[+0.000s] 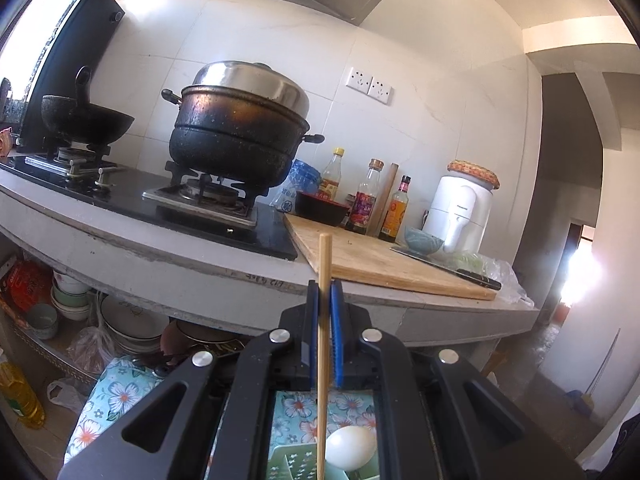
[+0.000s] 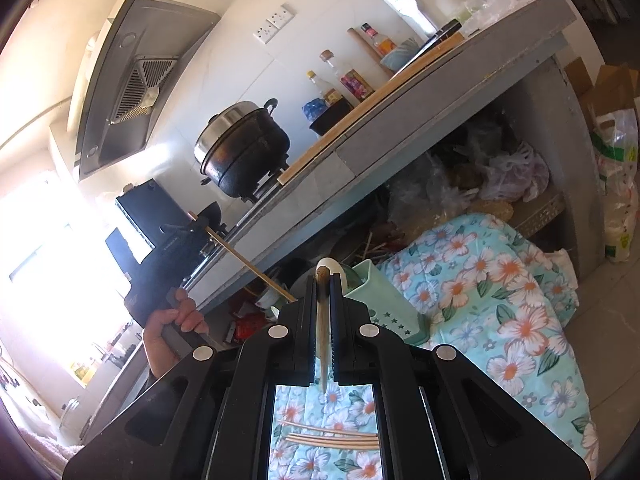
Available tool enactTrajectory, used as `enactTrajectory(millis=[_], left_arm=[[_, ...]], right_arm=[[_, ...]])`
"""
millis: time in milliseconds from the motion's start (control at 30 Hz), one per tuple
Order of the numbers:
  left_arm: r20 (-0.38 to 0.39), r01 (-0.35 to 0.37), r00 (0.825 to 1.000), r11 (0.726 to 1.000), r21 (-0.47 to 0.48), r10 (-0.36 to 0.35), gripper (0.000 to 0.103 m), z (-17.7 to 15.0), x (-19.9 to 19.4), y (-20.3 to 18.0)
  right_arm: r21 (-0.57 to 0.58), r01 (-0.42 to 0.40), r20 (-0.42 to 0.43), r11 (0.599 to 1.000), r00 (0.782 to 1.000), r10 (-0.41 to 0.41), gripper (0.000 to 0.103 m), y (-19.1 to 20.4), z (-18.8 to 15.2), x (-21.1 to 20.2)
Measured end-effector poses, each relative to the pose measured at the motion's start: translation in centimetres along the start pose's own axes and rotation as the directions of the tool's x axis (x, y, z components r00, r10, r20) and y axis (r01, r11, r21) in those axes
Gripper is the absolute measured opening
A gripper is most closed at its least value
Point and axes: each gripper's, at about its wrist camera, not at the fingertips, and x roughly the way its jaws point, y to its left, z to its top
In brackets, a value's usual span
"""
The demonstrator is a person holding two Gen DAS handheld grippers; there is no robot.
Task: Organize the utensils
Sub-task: 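Carry both held chopsticks upright toward the green holder, then lower the chopsticks into the holder and open both grippers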
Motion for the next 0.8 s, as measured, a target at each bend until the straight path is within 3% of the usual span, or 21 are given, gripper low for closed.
enactTrajectory(millis=[233, 333, 533, 700, 800], left_arm=[[-0.022, -0.036, 0.999, 0.999, 0.004, 0.036, 0.005, -2.3, 2.3, 0.3], [-0.073, -0.062, 0.995, 0.998, 0.011, 0.063, 0.005, -4.4, 3.4, 0.9], [-0.202, -0.042, 0.978, 0.999, 0.024, 0.046, 0.006, -7.6, 3.6, 1.5], [-0.224, -0.028, 0.974, 0.996, 0.08, 0.045, 0.044, -8.8, 1.2, 1.0], [-0.212, -0.031, 0.976, 0.993, 0.114, 0.054, 0.056, -9.1, -0.6, 0.6]], right_arm=[[0.008, -0.001, -0.004, 1.0, 1.0, 0.001, 0.004, -0.2, -0.2, 0.1], [0.008, 0.003, -0.005, 1.0, 1.0, -0.003, 0.004, -0.2, -0.2, 0.0], [0.0, 0.015, 0.003, 1.0, 1.0, -0.015, 0.004, -0.2, -0.1, -0.2], [-0.025, 0.015, 0.015, 1.0, 1.0, -0.015, 0.004, 0.4, 0.3, -0.2], [-0.052, 0.008, 0.024, 0.999, 1.0, -0.007, 0.004, 1.3, 1.0, -0.1]])
